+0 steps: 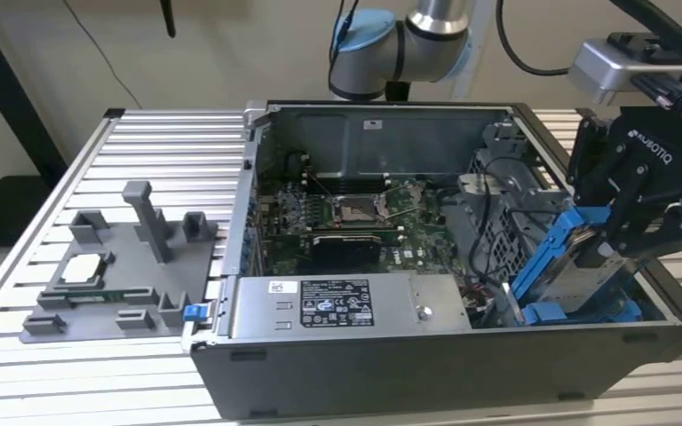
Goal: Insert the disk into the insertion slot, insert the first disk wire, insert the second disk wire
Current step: 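Insert the disk into the insertion slot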
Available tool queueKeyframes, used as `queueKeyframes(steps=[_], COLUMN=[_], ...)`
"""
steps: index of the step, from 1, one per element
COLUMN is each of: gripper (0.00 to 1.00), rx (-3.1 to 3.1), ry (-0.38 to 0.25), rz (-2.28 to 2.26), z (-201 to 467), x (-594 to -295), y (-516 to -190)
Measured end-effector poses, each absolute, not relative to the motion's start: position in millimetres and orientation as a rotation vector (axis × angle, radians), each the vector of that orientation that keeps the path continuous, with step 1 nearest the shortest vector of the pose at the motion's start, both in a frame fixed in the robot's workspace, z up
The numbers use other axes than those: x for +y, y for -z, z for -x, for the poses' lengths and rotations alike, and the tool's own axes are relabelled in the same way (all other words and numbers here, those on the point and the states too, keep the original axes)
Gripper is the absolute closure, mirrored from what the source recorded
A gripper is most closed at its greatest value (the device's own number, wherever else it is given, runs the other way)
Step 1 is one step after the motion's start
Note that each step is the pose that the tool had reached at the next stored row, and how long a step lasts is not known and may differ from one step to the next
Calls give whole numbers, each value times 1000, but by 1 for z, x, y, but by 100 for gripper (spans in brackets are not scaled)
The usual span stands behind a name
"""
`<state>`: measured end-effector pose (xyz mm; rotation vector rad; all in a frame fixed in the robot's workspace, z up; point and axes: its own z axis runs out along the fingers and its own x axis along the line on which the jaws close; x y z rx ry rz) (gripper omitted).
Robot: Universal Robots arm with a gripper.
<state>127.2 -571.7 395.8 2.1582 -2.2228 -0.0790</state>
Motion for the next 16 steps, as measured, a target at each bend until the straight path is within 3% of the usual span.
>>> queueKeyframes(steps=[4, 5, 16], gripper=[100, 0, 0], rx=[-2226, -2229, -2272], ry=[75, 75, 80], rz=[-2161, -2164, -2207], z=[-127, -127, -117], x=[-572, -572, -565], y=[-397, -397, -394])
